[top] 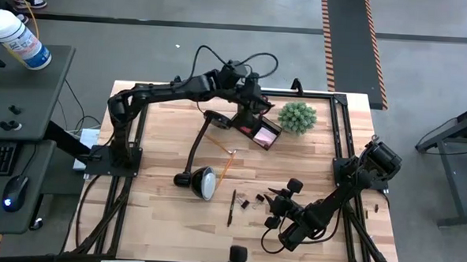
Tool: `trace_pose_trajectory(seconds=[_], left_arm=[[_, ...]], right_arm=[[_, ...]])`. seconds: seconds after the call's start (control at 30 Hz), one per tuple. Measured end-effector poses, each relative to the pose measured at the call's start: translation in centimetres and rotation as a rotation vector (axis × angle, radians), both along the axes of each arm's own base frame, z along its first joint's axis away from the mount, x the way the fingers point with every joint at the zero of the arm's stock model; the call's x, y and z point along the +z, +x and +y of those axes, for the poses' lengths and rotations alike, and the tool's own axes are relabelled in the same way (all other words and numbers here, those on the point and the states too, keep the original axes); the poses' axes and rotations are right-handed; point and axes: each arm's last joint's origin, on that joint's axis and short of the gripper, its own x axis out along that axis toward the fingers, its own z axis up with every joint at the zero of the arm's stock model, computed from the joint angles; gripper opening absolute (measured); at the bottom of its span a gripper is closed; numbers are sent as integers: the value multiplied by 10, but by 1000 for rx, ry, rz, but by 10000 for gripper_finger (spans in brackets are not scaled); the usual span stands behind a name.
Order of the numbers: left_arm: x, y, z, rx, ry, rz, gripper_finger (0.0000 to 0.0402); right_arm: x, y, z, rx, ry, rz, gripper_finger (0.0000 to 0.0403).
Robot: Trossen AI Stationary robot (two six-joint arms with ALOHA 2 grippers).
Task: Pick and place office supplies into organizer
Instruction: Put the top black pen into the desk organizer
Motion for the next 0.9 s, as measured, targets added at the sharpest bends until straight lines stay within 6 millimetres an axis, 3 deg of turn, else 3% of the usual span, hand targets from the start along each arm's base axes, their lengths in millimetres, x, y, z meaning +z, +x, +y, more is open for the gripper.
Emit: trace_pose_trajectory(seconds=[0.27, 0.5, 0.7, 0.9], left_arm=[[-28, -18, 31, 81, 66, -147, 28], [-49, -40, 54, 221, -2, -247, 28], [-60, -54, 65, 303, -72, -293, 28], [-69, -55, 61, 279, -103, -269, 28]], right_arm=[[0, 0, 0, -1, -1, -6, 114], [0, 0, 0, -2, -3, -9, 114], [1, 1, 0, -2, -7, -15, 114], [1, 2, 1, 4, -17, -24, 114]])
